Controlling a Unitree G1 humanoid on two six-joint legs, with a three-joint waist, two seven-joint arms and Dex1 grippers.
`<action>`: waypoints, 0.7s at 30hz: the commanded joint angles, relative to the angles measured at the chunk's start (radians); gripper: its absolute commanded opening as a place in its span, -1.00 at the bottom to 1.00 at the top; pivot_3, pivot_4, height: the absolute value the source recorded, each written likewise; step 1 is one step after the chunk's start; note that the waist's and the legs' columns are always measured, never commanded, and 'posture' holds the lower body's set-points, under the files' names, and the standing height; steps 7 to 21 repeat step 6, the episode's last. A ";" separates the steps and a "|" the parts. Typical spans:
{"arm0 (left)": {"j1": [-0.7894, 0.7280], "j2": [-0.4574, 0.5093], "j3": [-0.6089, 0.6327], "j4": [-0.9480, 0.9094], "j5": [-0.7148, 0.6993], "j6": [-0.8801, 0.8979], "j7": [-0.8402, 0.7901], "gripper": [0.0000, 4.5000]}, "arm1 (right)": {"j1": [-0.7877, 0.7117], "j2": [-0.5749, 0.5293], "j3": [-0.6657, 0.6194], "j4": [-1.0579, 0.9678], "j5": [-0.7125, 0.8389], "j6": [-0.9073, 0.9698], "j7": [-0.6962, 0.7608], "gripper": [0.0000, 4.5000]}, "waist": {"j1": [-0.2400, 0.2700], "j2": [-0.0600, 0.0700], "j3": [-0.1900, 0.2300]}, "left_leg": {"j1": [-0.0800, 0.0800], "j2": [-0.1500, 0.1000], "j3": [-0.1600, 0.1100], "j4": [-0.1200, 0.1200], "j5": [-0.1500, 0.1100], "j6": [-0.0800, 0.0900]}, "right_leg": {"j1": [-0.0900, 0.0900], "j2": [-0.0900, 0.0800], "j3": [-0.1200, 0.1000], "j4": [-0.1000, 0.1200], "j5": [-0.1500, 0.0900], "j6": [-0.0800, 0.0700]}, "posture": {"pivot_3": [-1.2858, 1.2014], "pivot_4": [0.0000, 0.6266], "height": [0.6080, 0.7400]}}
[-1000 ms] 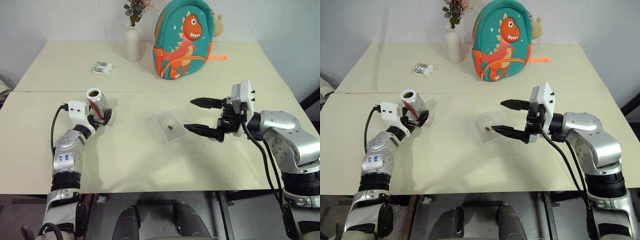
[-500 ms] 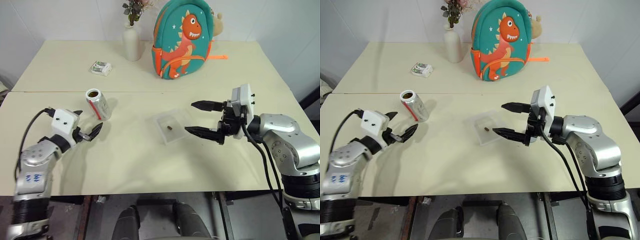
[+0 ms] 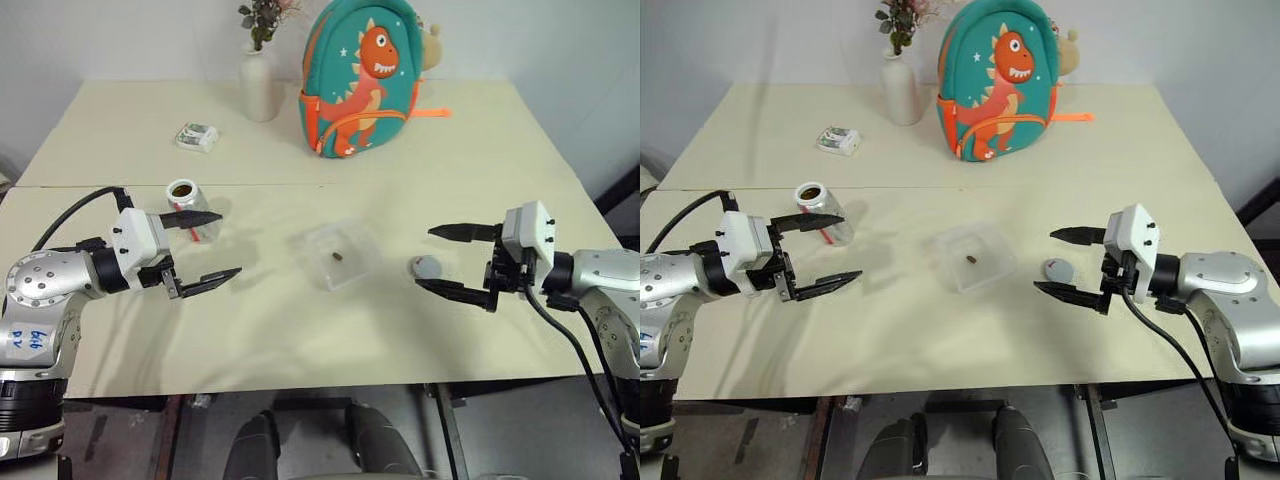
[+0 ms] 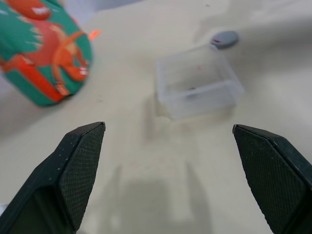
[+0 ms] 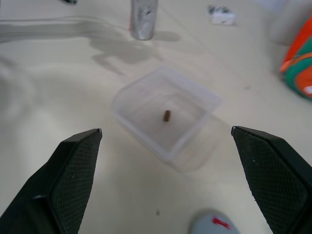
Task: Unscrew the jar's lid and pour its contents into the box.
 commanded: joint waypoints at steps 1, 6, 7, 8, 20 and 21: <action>-0.024 -0.002 0.001 0.024 0.020 -0.047 -0.001 0.99 | 0.002 -0.020 -0.042 -0.049 0.025 -0.007 0.002 1.00 | -0.002 0.000 0.000 | 0.000 0.000 0.000 0.000 0.000 0.000 | 0.000 0.000 0.000 0.000 0.000 0.000 | 0.03 -0.52 1.00; -0.047 -0.014 -0.025 0.021 0.025 -0.018 0.019 0.99 | 0.006 -0.023 -0.050 -0.074 0.041 0.016 -0.007 1.00 | 0.001 0.000 0.000 | 0.000 0.000 0.000 0.001 0.001 0.001 | 0.001 -0.001 0.000 0.000 0.000 -0.001 | 0.03 -0.52 1.00; -0.047 -0.014 -0.025 0.021 0.025 -0.018 0.019 0.99 | 0.006 -0.023 -0.050 -0.074 0.041 0.016 -0.007 1.00 | 0.001 0.000 0.000 | 0.000 0.000 0.000 0.001 0.001 0.001 | 0.001 -0.001 0.000 0.000 0.000 -0.001 | 0.03 -0.52 1.00; -0.047 -0.014 -0.025 0.021 0.025 -0.018 0.019 0.99 | 0.006 -0.023 -0.050 -0.074 0.041 0.016 -0.007 1.00 | 0.001 0.000 0.000 | 0.000 0.000 0.000 0.001 0.001 0.001 | 0.001 -0.001 0.000 0.000 0.000 -0.001 | 0.03 -0.52 1.00; -0.047 -0.014 -0.025 0.021 0.025 -0.018 0.019 0.99 | 0.006 -0.023 -0.050 -0.074 0.041 0.016 -0.007 1.00 | 0.001 0.000 0.000 | 0.000 0.000 0.000 0.001 0.001 0.001 | 0.001 -0.001 0.000 0.000 0.000 -0.001 | 0.03 -0.52 1.00; -0.047 -0.014 -0.025 0.021 0.025 -0.018 0.019 0.99 | 0.006 -0.023 -0.050 -0.074 0.041 0.016 -0.007 1.00 | 0.001 0.000 0.000 | 0.000 0.000 0.000 0.001 0.001 0.001 | 0.001 -0.001 0.000 0.000 0.000 -0.001 | 0.03 -0.52 1.00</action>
